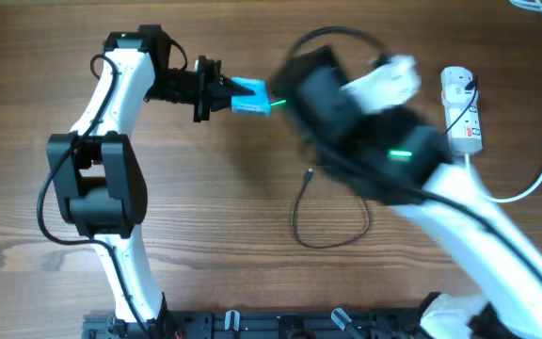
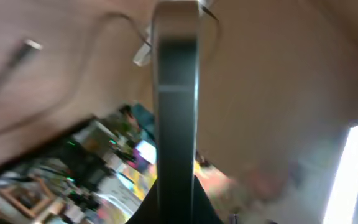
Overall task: Plug charger to phone and switch on socket
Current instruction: 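Move the right gripper down and grasp the black USB-C plug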
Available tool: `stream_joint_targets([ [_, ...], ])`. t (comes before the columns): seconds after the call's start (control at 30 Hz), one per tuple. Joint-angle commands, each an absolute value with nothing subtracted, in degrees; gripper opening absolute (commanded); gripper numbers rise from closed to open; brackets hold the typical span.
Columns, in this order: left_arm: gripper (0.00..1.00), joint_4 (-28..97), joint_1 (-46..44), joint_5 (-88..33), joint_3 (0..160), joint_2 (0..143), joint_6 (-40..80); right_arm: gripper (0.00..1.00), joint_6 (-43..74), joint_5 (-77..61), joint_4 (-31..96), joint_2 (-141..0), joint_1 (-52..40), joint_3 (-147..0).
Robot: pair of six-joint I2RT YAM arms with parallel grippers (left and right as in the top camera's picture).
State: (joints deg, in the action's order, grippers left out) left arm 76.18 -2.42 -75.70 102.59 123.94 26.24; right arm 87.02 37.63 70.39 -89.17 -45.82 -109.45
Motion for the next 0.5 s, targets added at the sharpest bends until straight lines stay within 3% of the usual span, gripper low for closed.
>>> stream_joint_targets([
  [0.0,0.04,74.5,-2.35,-58.87,102.8,122.02,25.71,1.0,47.51,20.45,71.9,-86.35,-37.54,-110.52],
  [0.07,0.04,74.5,-2.35,-57.95,102.8,121.97,20.32,1.0,38.24,9.98,75.57,-87.2,-32.05,-110.5],
  [0.3,0.04,70.59,3.92,-53.69,102.8,112.75,18.41,0.99,36.03,2.26,84.14,-97.67,-27.68,-107.48],
  [0.47,0.04,75.46,10.37,-25.32,102.78,106.32,21.67,0.92,39.18,-3.18,79.26,-104.51,-27.79,-96.51],
])
